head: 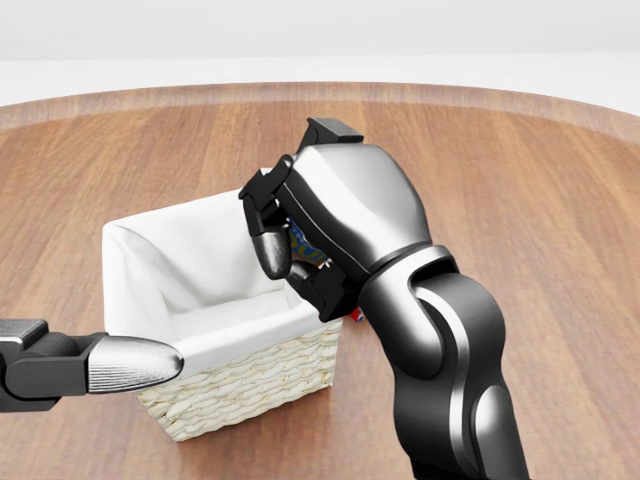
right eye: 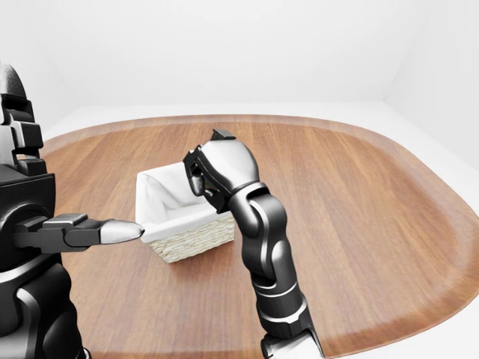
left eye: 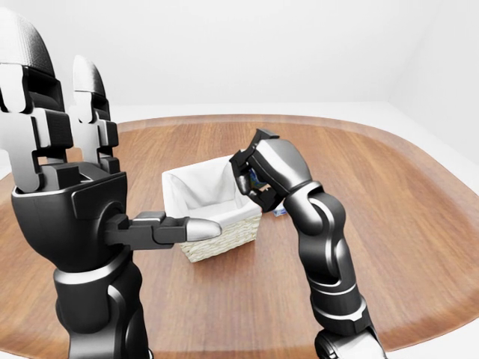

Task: Pick up the alphabet soup and put it in the basket.

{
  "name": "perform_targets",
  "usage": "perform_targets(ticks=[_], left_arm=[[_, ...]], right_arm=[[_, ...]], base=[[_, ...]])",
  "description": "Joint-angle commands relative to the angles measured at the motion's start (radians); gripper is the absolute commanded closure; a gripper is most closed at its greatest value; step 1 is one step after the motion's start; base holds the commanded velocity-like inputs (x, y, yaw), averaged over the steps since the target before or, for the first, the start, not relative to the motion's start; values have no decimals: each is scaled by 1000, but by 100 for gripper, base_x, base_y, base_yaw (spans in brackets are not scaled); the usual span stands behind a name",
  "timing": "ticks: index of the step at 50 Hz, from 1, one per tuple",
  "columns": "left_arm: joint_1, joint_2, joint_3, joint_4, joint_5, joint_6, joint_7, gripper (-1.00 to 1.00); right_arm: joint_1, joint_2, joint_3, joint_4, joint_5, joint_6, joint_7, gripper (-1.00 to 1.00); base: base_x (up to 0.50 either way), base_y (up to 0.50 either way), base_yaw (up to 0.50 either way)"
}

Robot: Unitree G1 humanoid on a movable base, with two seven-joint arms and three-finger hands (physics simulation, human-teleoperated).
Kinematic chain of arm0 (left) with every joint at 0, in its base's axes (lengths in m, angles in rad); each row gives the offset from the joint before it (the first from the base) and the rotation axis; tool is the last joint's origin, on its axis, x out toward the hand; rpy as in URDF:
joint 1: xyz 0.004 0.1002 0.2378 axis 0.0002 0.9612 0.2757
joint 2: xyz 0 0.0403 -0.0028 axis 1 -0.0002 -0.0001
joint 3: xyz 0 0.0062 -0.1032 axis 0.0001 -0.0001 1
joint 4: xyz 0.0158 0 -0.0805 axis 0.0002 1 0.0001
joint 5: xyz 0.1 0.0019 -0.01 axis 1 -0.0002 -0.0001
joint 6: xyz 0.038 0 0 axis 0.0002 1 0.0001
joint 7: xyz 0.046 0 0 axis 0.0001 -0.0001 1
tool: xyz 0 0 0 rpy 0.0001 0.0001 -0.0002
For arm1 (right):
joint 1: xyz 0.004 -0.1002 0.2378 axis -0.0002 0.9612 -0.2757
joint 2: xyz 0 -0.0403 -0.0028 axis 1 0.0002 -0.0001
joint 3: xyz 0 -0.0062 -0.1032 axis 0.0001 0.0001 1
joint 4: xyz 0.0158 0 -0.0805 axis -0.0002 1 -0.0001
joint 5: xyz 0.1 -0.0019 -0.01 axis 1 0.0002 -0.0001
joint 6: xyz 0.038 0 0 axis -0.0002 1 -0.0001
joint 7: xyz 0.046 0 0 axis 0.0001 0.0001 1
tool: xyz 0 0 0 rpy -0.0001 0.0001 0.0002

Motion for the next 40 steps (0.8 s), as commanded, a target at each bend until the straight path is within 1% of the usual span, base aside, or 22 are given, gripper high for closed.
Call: perform_targets(ticks=[1, 9, 14, 18, 24, 28, 30, 35, 40], left_arm=[[4, -3, -10, -6, 9, 0, -2, -100], [3, -6, -10, -8, 12, 0, -7, -100], [6, -3, -11, -4, 18, 0, -10, -100], [4, -6, -8, -1, 15, 0, -10, -100], [3, -7, -5, 0, 10, 0, -9, -100], [5, -6, -8, -4, 10, 0, -7, -100], [0, -11, -1, -12, -7, 0, -8, -100], [7, -6, -10, -7, -3, 0, -5, -100], [4, -5, -11, -10, -2, 0, -5, -100]], right_arm=[[-24, 48, 31, 31, -19, 0, -39, 91], [-65, 96, 60, 110, -61, 0, -66, 91], [-105, 123, 64, 183, -71, 0, -108, 91], [-129, 134, 60, 216, -74, 0, -116, 91], [-148, 127, 53, 299, -57, 0, -176, 91], [-147, 133, 60, 315, -71, 0, -178, 91], [-163, 135, 57, 331, -70, 0, -186, 91], [-199, 144, 55, 384, -79, 0, -210, 92], [-194, 149, 63, 394, -94, 0, -216, 92]], base=[[0, 0, 0], [0, 0, 0], [0, 0, 0], [0, 0, 0], [0, 0, 0], [0, 0, 0], [0, 0, 0], [0, 0, 0], [0, 0, 0]])
